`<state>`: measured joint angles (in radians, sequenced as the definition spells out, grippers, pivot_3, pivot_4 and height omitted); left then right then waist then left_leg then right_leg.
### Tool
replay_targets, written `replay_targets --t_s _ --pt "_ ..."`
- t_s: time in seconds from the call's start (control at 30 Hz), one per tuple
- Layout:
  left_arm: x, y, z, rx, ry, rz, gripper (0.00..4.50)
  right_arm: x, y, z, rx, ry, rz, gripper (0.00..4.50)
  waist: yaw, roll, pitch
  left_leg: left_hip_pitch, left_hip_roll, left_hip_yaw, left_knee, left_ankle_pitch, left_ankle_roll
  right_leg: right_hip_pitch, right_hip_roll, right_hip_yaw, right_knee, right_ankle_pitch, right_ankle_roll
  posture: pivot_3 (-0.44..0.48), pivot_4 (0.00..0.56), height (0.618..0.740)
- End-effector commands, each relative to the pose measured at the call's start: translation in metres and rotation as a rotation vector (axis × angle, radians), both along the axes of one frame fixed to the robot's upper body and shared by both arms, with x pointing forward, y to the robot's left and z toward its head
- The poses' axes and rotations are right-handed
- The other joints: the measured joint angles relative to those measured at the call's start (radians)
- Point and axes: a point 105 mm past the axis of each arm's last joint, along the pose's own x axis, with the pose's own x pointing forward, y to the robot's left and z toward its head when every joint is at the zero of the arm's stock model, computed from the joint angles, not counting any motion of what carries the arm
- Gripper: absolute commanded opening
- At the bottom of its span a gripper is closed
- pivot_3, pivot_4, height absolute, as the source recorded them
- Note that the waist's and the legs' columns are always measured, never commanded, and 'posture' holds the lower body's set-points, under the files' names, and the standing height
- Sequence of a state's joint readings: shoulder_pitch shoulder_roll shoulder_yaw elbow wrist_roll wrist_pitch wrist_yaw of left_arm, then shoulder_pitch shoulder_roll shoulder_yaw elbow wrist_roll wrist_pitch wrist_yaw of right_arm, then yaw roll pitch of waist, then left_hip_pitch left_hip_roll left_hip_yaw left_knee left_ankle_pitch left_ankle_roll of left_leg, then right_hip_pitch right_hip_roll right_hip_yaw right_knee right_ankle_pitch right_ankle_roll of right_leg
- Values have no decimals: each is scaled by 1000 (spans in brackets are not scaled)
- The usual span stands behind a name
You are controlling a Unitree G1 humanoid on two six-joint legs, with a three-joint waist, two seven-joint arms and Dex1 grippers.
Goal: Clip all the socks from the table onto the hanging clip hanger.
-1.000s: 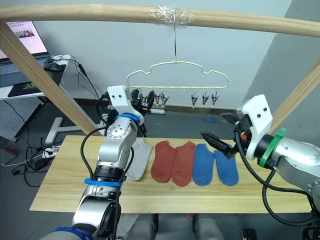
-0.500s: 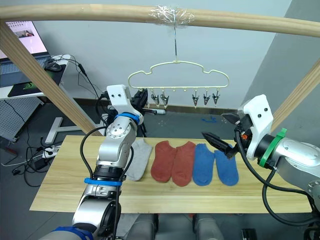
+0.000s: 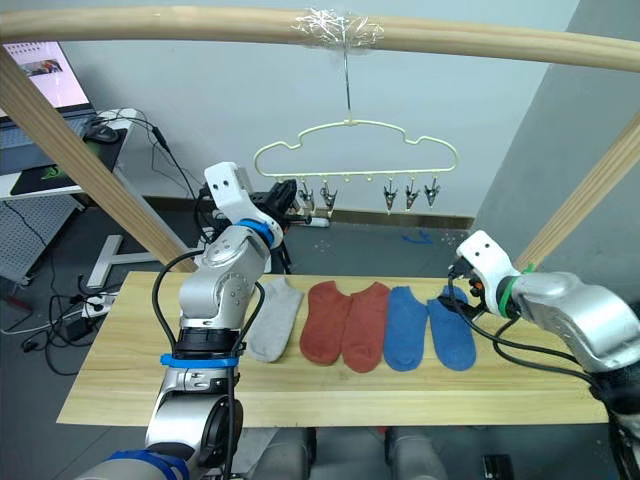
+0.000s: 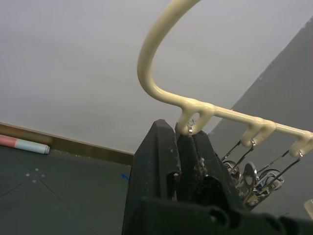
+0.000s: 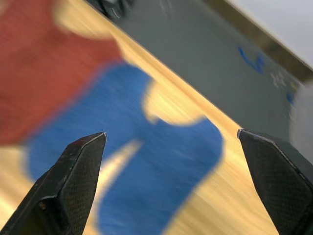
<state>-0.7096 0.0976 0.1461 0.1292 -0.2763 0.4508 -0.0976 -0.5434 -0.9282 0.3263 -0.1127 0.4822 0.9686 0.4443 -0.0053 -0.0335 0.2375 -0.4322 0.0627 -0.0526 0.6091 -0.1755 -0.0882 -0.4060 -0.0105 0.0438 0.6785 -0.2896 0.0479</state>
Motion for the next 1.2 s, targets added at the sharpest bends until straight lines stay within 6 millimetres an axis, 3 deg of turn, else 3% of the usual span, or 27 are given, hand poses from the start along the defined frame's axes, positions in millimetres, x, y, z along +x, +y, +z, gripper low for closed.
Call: replay_targets --t_s 0.03,0.17,0.43,0.73,0.93,1.2 --pt "-4 -7 19 -7 -67 -16 4 13 -13 -14 -73 38 -23 4500 3 1 4 0 0 0 0 0 0 0 0 0 0 1 -1 64 250 740" --pt "-6 -11 20 -8 -70 -24 4 31 -20 -30 -83 72 -59 4500 3 0 16 0 0 0 0 0 0 0 0 0 0 2 -3 70 259 740" --pt "-7 -12 20 0 -73 -16 4 41 -26 -51 -99 131 -49 4500 6 1 24 0 0 0 -1 0 0 0 0 0 0 2 -3 93 279 740" --pt "-10 -10 22 7 -75 -4 4 43 -15 -60 -70 149 -22 4500 6 1 38 0 0 0 0 0 0 0 0 0 1 2 -3 107 293 740" --pt "-10 -10 24 12 -79 -1 4 38 -20 -74 -90 184 -30 4500 6 1 38 0 0 0 0 0 0 0 0 0 1 2 -3 114 296 740" --pt "-11 -9 24 15 -81 4 4 45 -20 -55 -113 134 -2 4500 8 1 40 0 0 0 0 0 0 0 0 0 1 2 -3 121 297 740"
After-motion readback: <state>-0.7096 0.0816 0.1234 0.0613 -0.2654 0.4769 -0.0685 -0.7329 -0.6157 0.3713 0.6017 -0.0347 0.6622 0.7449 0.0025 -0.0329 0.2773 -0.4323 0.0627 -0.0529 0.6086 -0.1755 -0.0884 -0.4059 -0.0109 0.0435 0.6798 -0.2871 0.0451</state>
